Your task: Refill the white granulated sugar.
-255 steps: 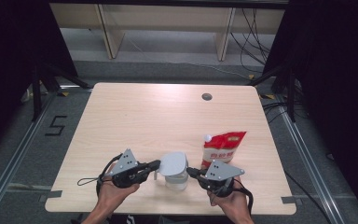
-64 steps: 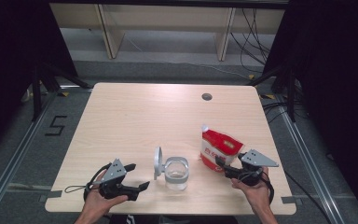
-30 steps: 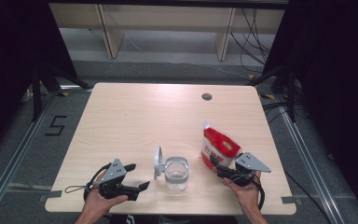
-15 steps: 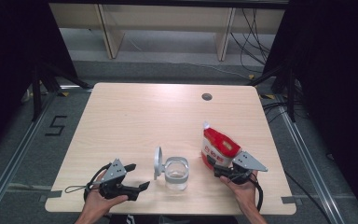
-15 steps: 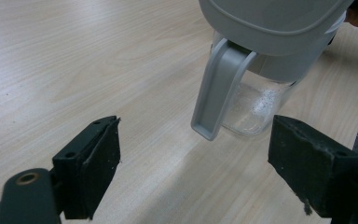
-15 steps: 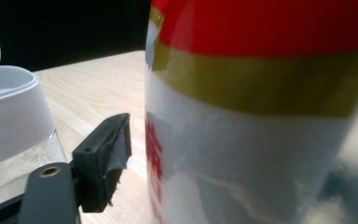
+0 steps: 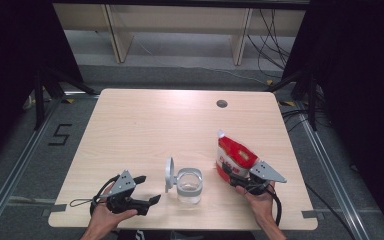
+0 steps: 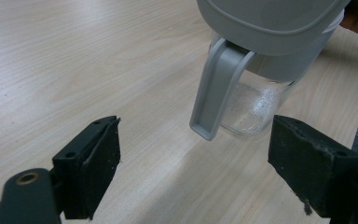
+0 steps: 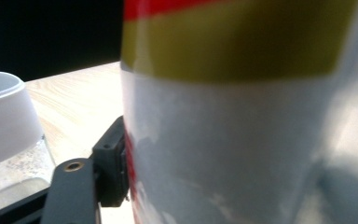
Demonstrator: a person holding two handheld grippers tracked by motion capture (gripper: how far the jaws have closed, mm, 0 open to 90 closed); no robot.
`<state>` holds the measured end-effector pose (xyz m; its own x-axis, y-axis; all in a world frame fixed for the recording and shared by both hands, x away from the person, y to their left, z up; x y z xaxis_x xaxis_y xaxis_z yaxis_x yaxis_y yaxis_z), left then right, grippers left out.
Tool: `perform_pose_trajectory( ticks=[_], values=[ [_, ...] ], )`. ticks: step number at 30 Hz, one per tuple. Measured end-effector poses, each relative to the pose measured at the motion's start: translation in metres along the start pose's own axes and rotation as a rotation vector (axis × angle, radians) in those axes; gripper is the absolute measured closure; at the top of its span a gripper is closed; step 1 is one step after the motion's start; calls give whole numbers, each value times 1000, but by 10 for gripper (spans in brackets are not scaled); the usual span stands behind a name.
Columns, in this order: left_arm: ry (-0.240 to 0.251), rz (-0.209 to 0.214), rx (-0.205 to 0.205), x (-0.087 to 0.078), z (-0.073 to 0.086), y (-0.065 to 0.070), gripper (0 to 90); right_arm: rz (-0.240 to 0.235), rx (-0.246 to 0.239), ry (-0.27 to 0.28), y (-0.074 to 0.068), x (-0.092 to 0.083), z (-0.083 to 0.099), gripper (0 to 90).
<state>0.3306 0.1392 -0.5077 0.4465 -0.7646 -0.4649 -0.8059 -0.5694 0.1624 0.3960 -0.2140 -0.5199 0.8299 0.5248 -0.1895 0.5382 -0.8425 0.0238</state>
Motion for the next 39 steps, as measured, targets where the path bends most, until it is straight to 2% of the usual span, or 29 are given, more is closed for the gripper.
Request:
perform_pose_trajectory(
  ticks=[1,2,3,4,5,8,9,11,12,14,15,17,18,19,20,21,22,26,28,29,31,32,33,34,35,36,39],
  values=[
    [0,0,0,0,0,0,164,-22,9,14,0,1,0,351],
    [-3,-3,0,0,0,0,164,-5,12,10,0,1,0,351],
    [-5,-4,0,0,0,0,164,-11,21,16,0,2,0,352],
    [-6,-4,0,0,0,0,164,-24,6,46,1,5,0,354],
    [-5,-4,0,0,0,0,164,-17,24,18,0,4,1,355],
    [-6,-3,0,0,0,1,164,-22,34,20,0,4,1,384],
    [-9,-5,3,0,0,0,164,-35,16,30,0,5,1,403],
    [-6,-3,1,0,0,1,164,-44,35,9,-3,4,2,458],
    [-6,-3,2,0,0,1,164,-56,29,27,-3,6,1,462],
    [-7,-3,4,0,0,1,165,-44,34,-4,-4,4,1,472],
    [-3,-3,0,0,0,1,165,-65,11,28,-4,6,-1,474],
    [3,3,-2,1,0,1,165,-39,25,-25,-6,3,-2,478],
    [-3,5,4,0,0,1,165,-49,15,-24,-8,4,-4,481],
    [-2,4,3,1,0,1,165,-70,-8,-23,-10,4,-7,483],
    [-2,5,4,1,0,1,165,-49,-51,-31,-10,3,-9,485],
    [-2,4,2,1,0,1,165,-68,-79,-21,-13,3,-13,487],
    [2,4,-2,1,0,1,166,-68,-100,-47,-15,1,-14,489],
    [-1,-1,6,-1,0,0,166,-75,-225,-51,-21,-6,-22,493],
    [0,-2,4,-1,0,0,166,-64,-244,-69,-29,-14,-27,494],
    [0,-4,3,-1,0,0,166,-58,-289,-65,-29,-16,-30,494],
    [-2,-5,2,-1,1,0,166,-49,-346,-37,-31,-21,-37,495],
    [-3,-6,2,-1,1,0,166,-40,-362,-31,-34,-24,-39,495],
    [0,-5,1,0,1,0,166,-46,-382,-48,-35,-27,-40,495],
    [-9,-11,2,-1,1,0,167,-28,-413,-27,-35,-30,-44,495],
    [-10,-8,2,0,1,0,167,-37,-413,-48,-37,-33,-44,495],
    [-10,-2,8,0,1,0,168,-29,-442,-36,-37,-37,-46,495],
    [-10,-6,9,0,1,1,168,-29,-487,-61,-39,-45,-48,496]
  ],
)
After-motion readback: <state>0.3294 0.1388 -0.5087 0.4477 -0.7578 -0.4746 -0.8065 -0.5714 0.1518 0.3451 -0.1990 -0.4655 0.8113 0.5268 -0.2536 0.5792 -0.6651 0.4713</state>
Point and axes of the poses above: each handheld gripper's, and its own axes: x roughly forward along the jaws, z roughly out of its underside, y roughly to its right, the point moved 4 cm from there along x, roughly forward along the jaws, and after that the axes turned 6 degrees about z, right-handed, at the moved point
